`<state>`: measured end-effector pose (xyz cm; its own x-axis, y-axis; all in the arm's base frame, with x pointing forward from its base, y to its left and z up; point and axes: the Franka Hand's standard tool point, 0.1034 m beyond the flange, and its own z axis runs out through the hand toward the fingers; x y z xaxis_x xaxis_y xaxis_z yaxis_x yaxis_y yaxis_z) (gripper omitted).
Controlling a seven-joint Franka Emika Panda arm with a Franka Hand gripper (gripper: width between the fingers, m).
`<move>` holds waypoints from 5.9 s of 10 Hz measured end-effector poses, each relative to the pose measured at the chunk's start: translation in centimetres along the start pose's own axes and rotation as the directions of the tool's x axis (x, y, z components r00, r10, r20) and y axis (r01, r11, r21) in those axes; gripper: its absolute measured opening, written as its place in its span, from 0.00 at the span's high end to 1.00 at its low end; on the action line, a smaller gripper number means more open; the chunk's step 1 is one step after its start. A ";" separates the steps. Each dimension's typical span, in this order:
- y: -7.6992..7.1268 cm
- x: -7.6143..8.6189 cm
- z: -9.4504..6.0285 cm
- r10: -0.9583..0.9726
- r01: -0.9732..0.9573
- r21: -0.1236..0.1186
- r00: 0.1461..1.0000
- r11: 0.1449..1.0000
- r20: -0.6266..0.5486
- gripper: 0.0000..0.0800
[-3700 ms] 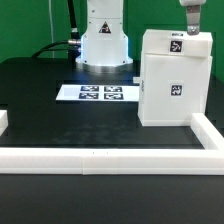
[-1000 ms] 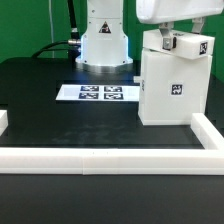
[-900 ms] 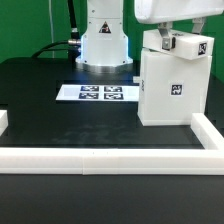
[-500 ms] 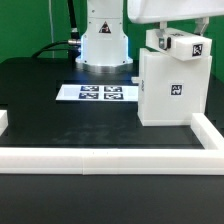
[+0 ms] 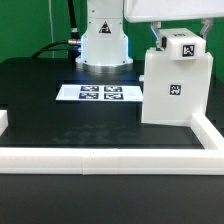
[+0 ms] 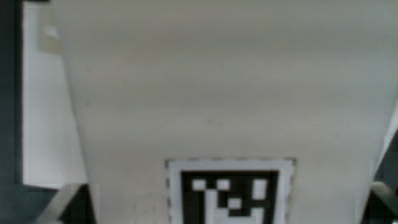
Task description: Assemble cabinet
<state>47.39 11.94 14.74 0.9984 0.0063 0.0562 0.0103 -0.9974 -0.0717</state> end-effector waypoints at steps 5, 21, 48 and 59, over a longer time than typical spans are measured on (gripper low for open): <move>1.0 0.5 -0.1 0.225 -0.225 0.001 0.974 0.974 -0.011 0.29; 1.1 0.0 0.0 0.902 -0.902 -0.012 0.431 0.431 0.002 0.29; 0.0 1.4 -3.4 0.972 -0.975 0.030 -0.219 -0.222 0.090 0.00; -0.5 1.7 -2.9 0.710 -0.712 0.048 0.702 0.701 0.054 0.00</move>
Offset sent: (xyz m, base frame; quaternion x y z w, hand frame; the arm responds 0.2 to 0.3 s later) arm 0.0144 -0.0199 0.0019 0.0004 0.0113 0.1445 0.9894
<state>48.90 12.20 17.76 0.7115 -0.6996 -0.0655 -0.7008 -0.6998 -0.1385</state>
